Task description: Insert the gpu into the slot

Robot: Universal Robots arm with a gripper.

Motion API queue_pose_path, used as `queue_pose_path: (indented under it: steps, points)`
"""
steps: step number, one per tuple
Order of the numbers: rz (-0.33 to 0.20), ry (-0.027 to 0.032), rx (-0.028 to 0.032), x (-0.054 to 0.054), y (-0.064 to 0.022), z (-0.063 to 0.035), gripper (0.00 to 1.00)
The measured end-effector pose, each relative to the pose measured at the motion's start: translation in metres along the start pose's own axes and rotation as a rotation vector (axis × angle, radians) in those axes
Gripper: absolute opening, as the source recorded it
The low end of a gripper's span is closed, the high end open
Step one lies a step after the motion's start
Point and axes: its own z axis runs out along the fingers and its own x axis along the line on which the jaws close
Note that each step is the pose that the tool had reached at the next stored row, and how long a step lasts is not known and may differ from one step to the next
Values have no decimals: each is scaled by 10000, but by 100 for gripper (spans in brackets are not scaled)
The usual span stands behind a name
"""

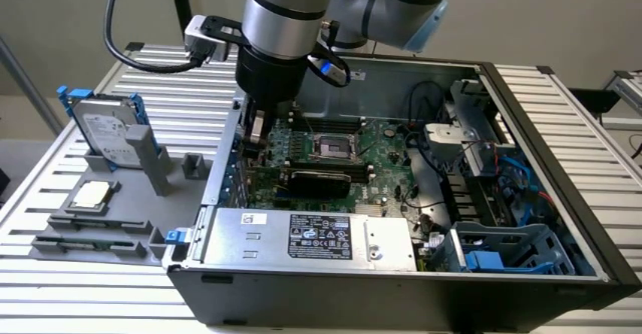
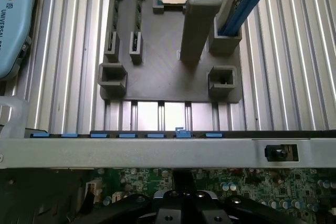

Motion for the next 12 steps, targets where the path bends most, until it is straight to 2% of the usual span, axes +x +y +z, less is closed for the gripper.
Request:
queue_pose_path:
  steps: [6,12]
  points:
    - [18,26,-67,-18,5,-17,11]
    - [27,42,-102,-21,8,-17,11]
